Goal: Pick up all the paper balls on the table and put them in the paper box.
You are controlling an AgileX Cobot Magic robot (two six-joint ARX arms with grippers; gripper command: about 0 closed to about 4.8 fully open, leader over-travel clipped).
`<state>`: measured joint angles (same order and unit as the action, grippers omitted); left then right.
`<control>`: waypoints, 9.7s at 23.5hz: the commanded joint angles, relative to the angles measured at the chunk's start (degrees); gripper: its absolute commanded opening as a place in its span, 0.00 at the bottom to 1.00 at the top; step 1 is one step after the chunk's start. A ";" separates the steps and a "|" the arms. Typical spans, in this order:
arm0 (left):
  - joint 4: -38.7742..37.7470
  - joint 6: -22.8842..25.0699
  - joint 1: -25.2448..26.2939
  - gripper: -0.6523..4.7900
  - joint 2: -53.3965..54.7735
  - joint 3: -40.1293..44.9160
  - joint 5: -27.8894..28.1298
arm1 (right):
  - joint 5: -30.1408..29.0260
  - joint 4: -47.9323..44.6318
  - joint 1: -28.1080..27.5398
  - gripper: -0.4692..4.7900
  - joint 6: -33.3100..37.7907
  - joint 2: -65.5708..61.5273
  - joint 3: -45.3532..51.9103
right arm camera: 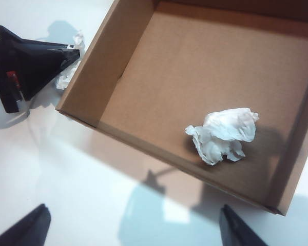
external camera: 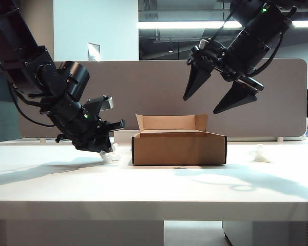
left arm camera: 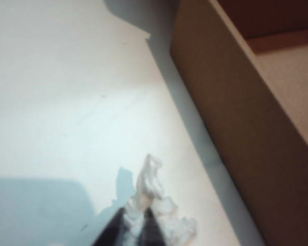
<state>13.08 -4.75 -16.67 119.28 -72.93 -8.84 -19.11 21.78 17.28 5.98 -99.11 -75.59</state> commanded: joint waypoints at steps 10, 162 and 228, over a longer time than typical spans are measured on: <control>8.11 -0.24 -0.48 0.11 -10.03 -0.26 -3.52 | 0.07 -0.52 -1.46 0.99 -0.24 1.20 -0.37; -35.15 5.84 -8.61 0.21 -35.01 -2.67 -5.53 | 18.75 1.20 -11.98 0.08 5.01 86.05 52.04; -35.85 16.28 6.51 0.11 -60.96 15.39 -1.29 | 19.04 -13.03 -11.93 0.09 5.62 99.12 75.56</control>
<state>-23.70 11.84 -11.35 60.93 -59.20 -10.85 -0.14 9.39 5.23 11.75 -0.10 -0.38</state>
